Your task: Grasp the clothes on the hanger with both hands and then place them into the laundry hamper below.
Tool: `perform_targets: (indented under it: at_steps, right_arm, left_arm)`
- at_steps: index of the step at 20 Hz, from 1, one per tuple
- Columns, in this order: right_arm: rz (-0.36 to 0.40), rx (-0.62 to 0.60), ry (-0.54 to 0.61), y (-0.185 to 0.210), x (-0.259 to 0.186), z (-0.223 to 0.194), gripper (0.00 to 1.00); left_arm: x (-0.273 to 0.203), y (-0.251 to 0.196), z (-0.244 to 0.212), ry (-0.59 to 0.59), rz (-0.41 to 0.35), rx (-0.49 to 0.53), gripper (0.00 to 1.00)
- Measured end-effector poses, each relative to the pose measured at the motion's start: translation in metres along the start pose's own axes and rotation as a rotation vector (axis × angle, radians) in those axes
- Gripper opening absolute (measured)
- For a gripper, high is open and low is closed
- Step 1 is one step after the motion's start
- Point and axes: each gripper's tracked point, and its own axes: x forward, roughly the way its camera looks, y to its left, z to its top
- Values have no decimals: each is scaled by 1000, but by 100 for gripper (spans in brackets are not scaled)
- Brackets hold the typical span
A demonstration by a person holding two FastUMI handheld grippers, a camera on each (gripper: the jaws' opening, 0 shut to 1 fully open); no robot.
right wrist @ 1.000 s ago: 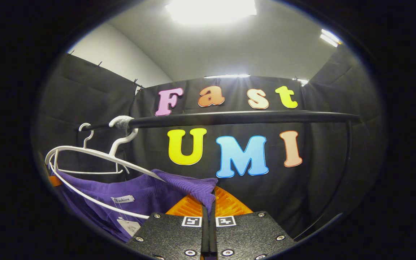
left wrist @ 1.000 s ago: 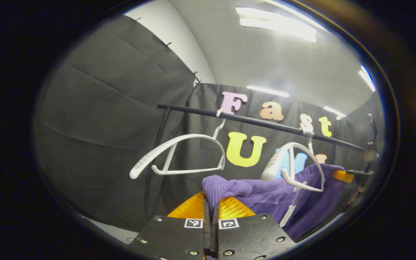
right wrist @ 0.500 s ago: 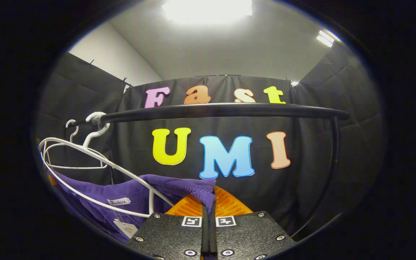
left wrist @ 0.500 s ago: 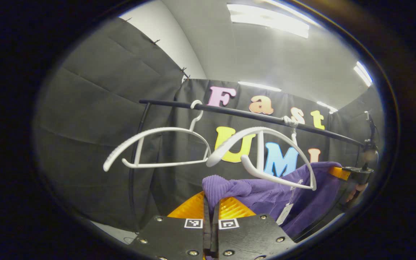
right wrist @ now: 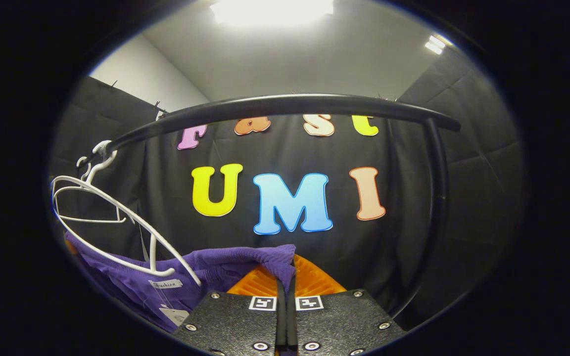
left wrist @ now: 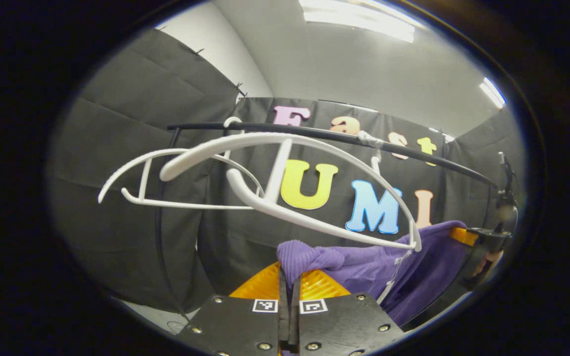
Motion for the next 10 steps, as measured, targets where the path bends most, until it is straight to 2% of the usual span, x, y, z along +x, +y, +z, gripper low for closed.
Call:
perform_targets:
  at_steps: [6, 10]
  right_arm:
    - [49, 14, 70, -20, 1, -37, 0]
    - [59, 47, 110, -31, -17, -55, 0]
  left_arm:
    - [-5, -19, -34, 64, 66, -19, 1]
    - [-19, -30, -42, 94, 72, -20, 1]
